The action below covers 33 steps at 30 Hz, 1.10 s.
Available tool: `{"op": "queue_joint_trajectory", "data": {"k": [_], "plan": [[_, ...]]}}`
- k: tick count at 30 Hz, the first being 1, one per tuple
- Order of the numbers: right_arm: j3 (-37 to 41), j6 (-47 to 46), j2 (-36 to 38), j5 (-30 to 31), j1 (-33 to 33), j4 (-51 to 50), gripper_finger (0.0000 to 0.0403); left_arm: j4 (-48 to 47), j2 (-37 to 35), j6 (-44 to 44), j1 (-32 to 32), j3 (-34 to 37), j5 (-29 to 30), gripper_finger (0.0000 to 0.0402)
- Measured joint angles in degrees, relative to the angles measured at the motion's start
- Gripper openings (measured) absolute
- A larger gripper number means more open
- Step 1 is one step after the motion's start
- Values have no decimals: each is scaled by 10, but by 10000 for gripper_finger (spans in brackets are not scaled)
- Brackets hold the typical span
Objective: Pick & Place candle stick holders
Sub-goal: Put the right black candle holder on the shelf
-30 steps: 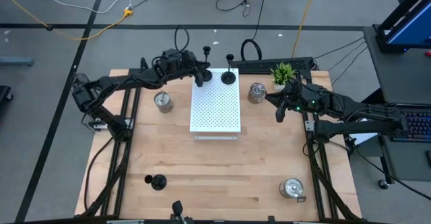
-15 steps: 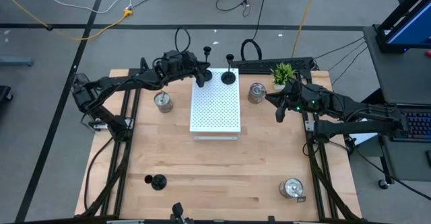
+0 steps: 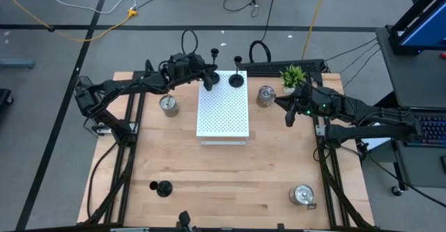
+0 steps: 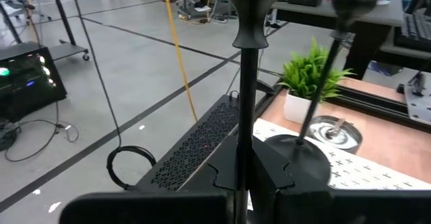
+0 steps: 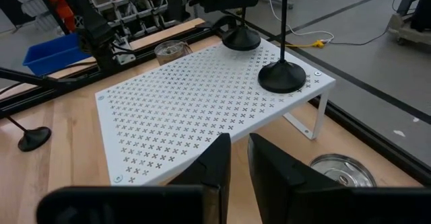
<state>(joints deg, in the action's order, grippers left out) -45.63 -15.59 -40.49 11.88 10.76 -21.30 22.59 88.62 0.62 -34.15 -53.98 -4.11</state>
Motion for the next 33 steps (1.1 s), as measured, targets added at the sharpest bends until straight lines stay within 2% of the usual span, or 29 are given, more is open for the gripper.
{"op": "queue_joint_trajectory", "data": {"k": [8,33], "plan": [[0,2,0,0,0,0,43,35,29,11,1,0,3,13],[0,13,0,0,0,0,43,12,29,21,1,0,1,22]]}}
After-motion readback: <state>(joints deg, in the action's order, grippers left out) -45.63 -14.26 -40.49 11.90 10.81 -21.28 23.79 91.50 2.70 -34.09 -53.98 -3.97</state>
